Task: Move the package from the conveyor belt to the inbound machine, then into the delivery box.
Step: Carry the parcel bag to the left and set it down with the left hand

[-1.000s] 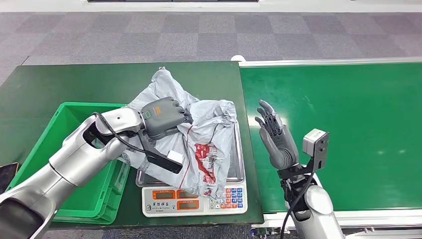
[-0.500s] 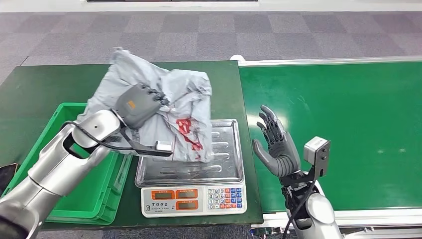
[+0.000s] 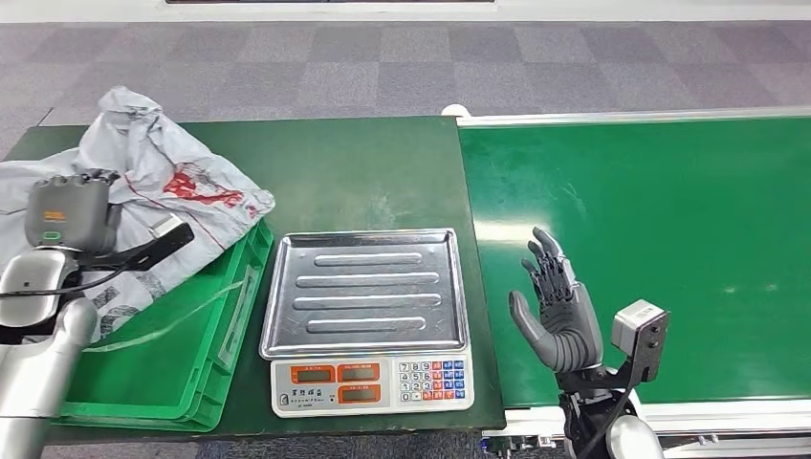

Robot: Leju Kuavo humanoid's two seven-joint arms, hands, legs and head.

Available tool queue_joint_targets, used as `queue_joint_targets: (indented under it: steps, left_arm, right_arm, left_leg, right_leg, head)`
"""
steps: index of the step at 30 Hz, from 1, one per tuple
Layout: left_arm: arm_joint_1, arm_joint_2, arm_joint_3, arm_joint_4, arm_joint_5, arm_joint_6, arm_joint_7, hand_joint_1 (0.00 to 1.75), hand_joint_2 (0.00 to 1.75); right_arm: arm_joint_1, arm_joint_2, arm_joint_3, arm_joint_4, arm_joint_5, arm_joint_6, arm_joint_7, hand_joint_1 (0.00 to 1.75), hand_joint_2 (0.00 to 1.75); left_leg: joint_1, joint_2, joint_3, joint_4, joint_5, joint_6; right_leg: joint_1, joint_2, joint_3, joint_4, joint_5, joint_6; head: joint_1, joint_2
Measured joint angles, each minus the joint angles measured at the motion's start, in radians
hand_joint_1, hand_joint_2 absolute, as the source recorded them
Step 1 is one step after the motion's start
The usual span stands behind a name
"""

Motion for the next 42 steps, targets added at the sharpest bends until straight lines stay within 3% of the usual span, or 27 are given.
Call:
queue_joint_targets:
  steps: [9, 39, 42]
  left_arm:
    - [0.033, 0.007, 0.081, 0.01, -0.014, -0.008, 0.018, 1.75, 1.75]
    - [0.041, 0.011, 0.095, 0.011, -0.014, -0.008, 0.019, 1.75, 1.75]
    - [0.041, 0.011, 0.095, 0.011, -0.008, -0.011, 0.012, 0.44, 1.75]
  right_arm:
    - [0.001, 0.02, 0.0, -0.004, 0.005, 0.0, 0.002, 0.0, 1.75]
    - [0.001, 0.022, 0.0, -0.01, 0.006, 0.0, 0.002, 0.0, 1.75]
    - [0.0, 0.022, 0.0, -0.01, 0.009, 0.0, 0.005, 0.0, 0.44]
  left_leg:
    - [0.0, -0.001, 0.0, 0.0, 0.0, 0.0]
    - [0.0, -0.001, 0.0, 0.0, 0.0, 0.0]
    - [0.0, -0.001, 0.0, 0.0, 0.0, 0.0]
  right_leg:
    - [0.0, -0.001, 0.0, 0.0, 0.0, 0.0]
    - [0.0, -0.001, 0.0, 0.0, 0.0, 0.0]
    - [0.0, -0.001, 0.0, 0.0, 0.0, 0.0]
  head:
    - [0.0, 0.0]
    - [0.0, 0.0]
    - [0.0, 0.0]
